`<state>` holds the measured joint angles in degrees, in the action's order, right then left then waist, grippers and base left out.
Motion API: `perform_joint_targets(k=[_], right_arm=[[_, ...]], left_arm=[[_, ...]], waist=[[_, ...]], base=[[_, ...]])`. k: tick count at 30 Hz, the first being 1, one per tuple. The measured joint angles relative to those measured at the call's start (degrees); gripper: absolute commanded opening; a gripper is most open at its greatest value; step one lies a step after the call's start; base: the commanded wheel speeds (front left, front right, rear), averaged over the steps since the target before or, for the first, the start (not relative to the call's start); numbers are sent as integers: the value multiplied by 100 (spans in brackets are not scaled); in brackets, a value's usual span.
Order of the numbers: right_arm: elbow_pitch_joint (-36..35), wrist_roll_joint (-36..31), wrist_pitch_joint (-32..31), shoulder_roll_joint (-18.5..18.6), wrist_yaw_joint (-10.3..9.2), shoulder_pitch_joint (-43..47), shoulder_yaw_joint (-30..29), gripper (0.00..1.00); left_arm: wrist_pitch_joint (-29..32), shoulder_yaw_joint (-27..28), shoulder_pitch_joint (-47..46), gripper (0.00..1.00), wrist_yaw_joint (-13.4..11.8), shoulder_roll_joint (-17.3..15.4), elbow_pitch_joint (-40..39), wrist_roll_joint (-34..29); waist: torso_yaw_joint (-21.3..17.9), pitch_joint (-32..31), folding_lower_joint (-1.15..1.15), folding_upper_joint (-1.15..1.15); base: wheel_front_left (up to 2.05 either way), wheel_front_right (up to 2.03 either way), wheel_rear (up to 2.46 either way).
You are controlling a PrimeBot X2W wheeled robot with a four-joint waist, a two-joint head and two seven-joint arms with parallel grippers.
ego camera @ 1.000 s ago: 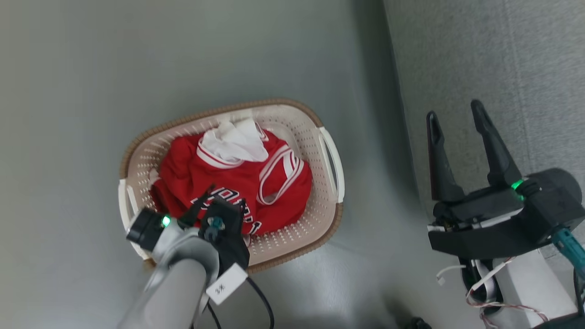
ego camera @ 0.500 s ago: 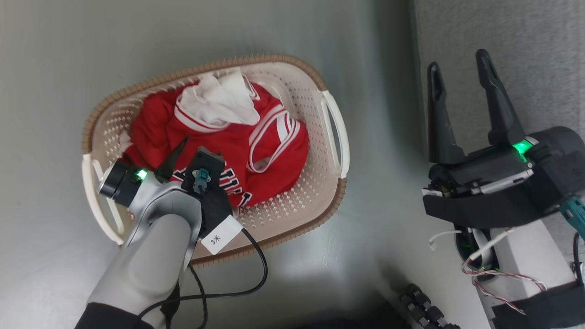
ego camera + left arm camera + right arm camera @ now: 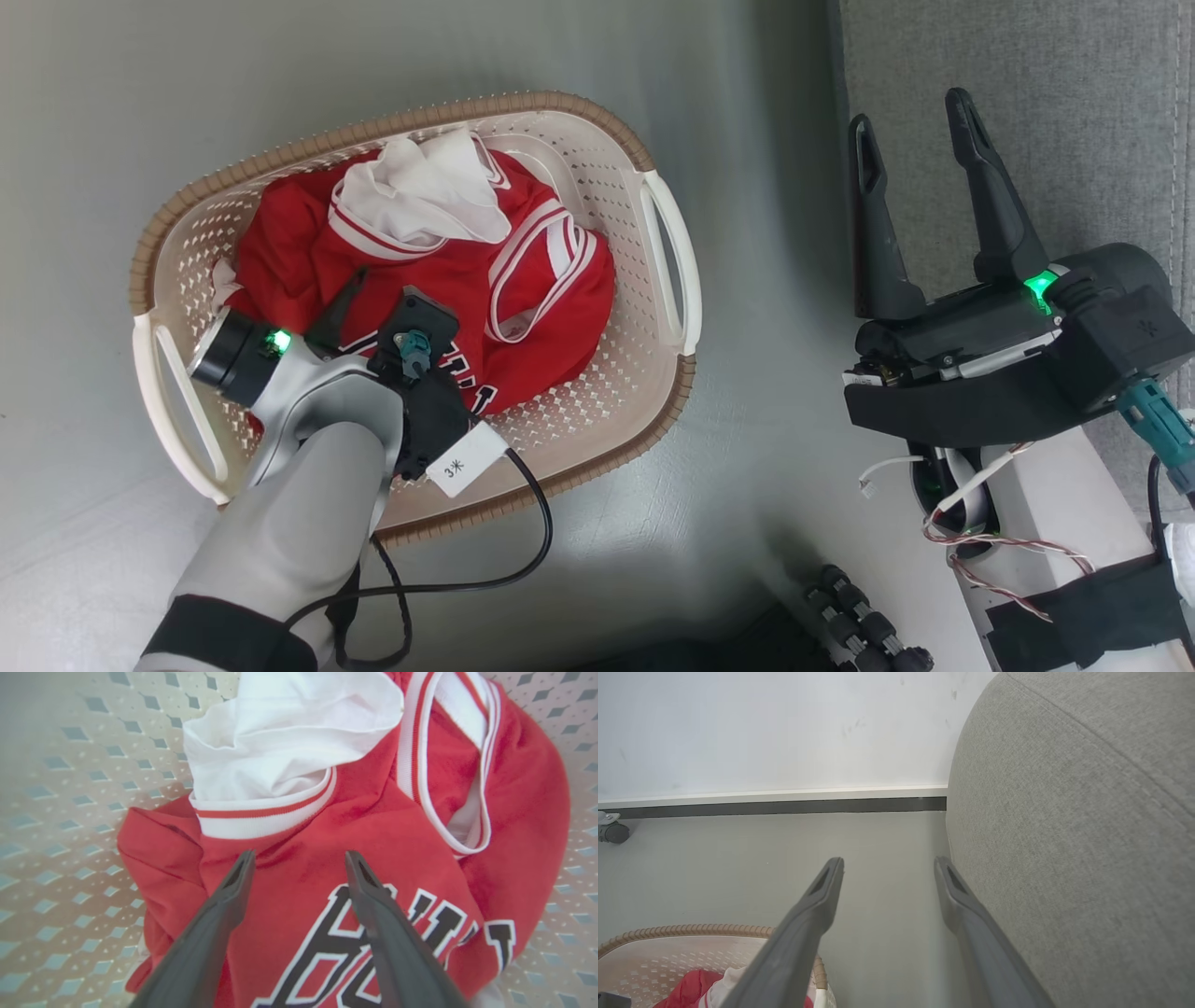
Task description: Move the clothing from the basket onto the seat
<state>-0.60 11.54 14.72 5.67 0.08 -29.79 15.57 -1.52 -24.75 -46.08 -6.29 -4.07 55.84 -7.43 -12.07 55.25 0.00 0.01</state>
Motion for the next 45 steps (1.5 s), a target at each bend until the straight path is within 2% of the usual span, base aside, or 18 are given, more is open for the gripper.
perform_joint_targets(k=[4,5,6,8,9,22,31,33,34,36,45], right_arm=[[74,0,0,-12,38,-1,-14,100],[87,0,0,-18,43,-3,-18,100],[99,0,0,-24,43,-6,-20,100],[134,0,0,-36,45,-14,-23,100],[169,0,1,-42,45,-16,-27,100],[695,0,0,-100,96,-23,-190,100],[1065,-1,0,-37,146,155,-353,100],[1123,-2,0,-25,153,214,-370,100],[1158,-7,0,-20,153,235,-379,100],[1209,-8,0,-2,179,258,-405,100],[1446,-53,0,113,216,463,-493,100]], left_arm=[[101,21,-41,100,-32,0,175,-7],[125,30,-42,82,-33,1,222,-5],[140,38,-42,46,-33,1,269,-5],[143,49,-42,23,-34,3,326,-5],[142,52,-42,0,-34,8,352,-5],[-352,149,74,0,-34,137,412,312],[-1053,265,322,0,-20,159,207,847],[-1137,218,384,45,-18,163,-1,1112],[-1187,197,428,81,-18,165,-108,1214],[-1235,140,508,99,-10,166,-312,1454],[-1279,-14,908,100,16,174,-1014,2148]], waist=[[-28,4,0,-1],[-34,4,0,-1],[-40,4,0,-1],[-48,-2,0,-1],[-50,-11,0,-1],[19,-466,0,-1],[205,-1079,0,-1],[253,-1217,0,-1],[278,-1287,-1,-1],[329,-1429,0,-1],[567,-2005,-1,-1]], base=[[0,0,0],[0,0,0],[0,0,0],[0,0,0],[0,0,0],[0,0,0],[0,0,0],[0,0,0],[0,0,0],[0,0,0],[0,0,0]])
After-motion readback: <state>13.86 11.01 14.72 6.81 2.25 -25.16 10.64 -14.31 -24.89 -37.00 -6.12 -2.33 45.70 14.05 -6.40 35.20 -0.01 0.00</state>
